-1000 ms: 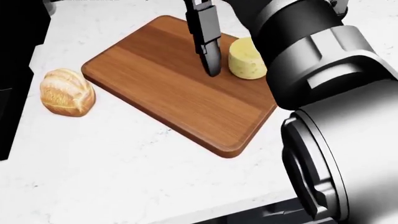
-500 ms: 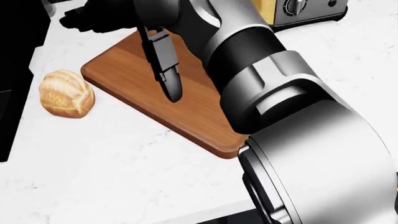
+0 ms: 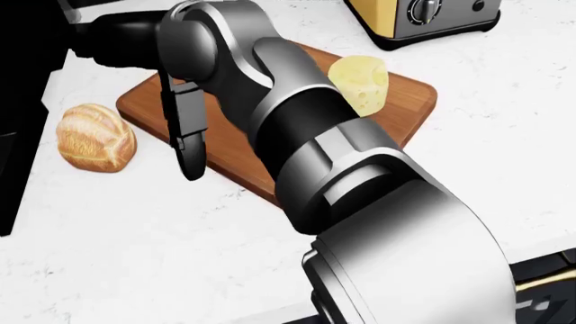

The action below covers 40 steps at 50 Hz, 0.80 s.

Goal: Place the bread and cheese on the cutting board.

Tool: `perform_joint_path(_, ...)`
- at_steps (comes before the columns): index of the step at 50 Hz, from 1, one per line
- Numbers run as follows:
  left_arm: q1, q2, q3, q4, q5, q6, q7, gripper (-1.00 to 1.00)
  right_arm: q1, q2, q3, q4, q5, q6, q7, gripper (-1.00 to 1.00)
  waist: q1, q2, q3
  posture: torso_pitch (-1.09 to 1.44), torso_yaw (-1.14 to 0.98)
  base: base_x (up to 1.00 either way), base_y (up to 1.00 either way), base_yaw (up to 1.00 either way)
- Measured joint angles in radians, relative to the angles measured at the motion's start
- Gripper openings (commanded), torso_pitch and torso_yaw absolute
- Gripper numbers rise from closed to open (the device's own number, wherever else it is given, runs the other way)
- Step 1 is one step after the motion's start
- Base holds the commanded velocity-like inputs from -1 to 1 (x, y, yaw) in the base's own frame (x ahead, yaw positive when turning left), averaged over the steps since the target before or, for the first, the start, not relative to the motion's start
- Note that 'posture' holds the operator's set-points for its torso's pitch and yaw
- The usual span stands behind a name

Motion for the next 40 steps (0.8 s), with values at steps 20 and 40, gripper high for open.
perform_joint_path(20, 0.024, -0.009, 0.007, -0.013, -0.005, -0.02, 0.0, 1.0, 0.07, 0.078, 0.057, 0.003, 0.035, 0.071, -0.026, 1.0, -0.001, 0.008, -0.005, 0.0, 0.0, 0.0, 0.0, 0.0)
perform_joint_path(40, 0.042, -0.014, 0.017, -0.028, -0.029, -0.005, 0.0, 1.0, 0.119, 0.131, 0.073, -0.002, -0.014, 0.036, -0.047, 1.0, -0.005, 0.011, -0.01, 0.0, 0.0, 0.0, 0.0, 0.0)
